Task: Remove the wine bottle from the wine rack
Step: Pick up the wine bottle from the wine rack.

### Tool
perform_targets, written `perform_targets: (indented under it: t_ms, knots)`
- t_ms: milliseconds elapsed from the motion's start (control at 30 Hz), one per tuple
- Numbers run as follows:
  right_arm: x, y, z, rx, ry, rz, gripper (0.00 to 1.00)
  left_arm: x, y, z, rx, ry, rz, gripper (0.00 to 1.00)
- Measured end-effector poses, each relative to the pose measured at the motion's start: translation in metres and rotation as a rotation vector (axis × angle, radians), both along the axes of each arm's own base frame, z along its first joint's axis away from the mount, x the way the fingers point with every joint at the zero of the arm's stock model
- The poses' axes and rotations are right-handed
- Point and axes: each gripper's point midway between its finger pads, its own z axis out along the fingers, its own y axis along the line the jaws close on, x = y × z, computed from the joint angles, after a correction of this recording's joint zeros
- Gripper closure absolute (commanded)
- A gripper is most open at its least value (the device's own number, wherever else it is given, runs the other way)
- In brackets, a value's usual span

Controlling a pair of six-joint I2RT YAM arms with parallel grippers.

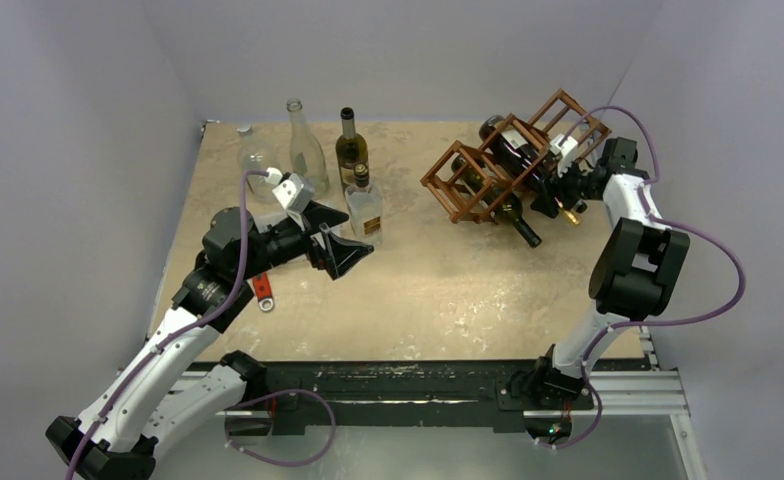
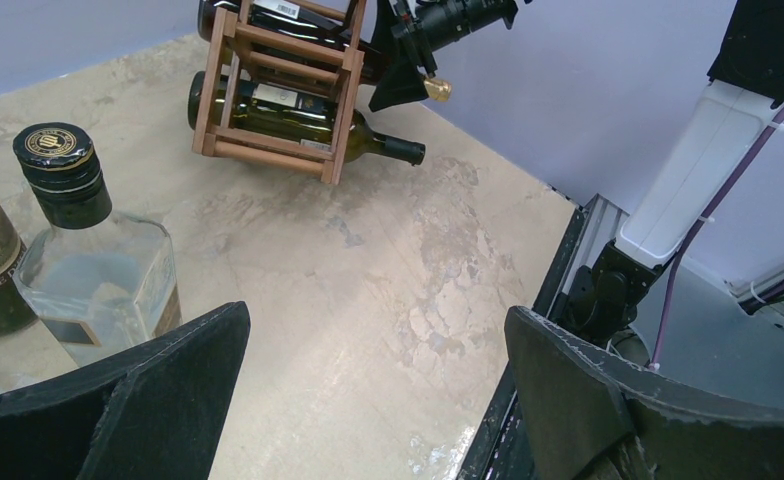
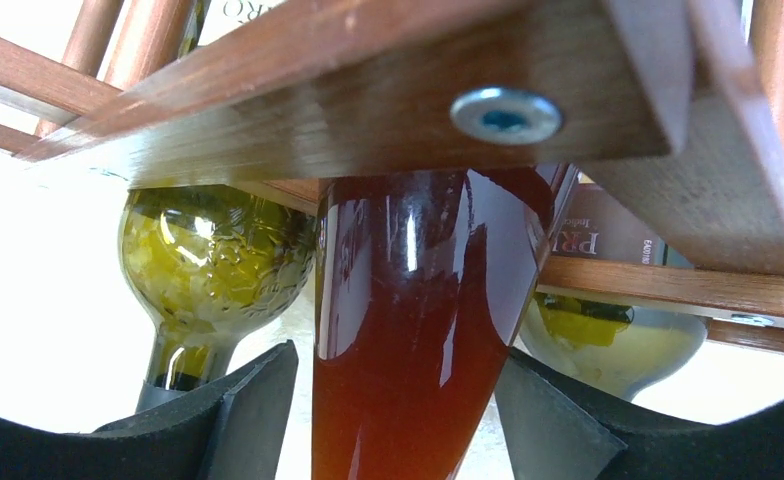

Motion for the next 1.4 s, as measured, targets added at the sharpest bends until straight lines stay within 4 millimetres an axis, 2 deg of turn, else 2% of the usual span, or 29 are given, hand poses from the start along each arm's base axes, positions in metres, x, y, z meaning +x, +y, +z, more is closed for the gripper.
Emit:
perform_targets:
  t_ms: [433,800,1167,1400]
  knots:
    - [0.004,0.0,0.0,0.009,-0.015,-0.013,0.48,0.0,0.0,0.0,0.0,0.001,0.0,0.0]
    - [0.004,0.001,0.0,0.022,-0.029,-0.027,1.0,0.0,0.0,0.0,0.001,0.001,-0.001,0.0]
    - [-0.002,0.002,0.004,0.06,0.011,-0.088,1.0,0.0,0.0,0.0,0.001,0.001,0.0,0.0]
    - [-0.027,0.001,0.009,0.085,0.047,-0.161,1.0,0.0,0.0,-0.001,0.003,-0.001,0.001,0.0]
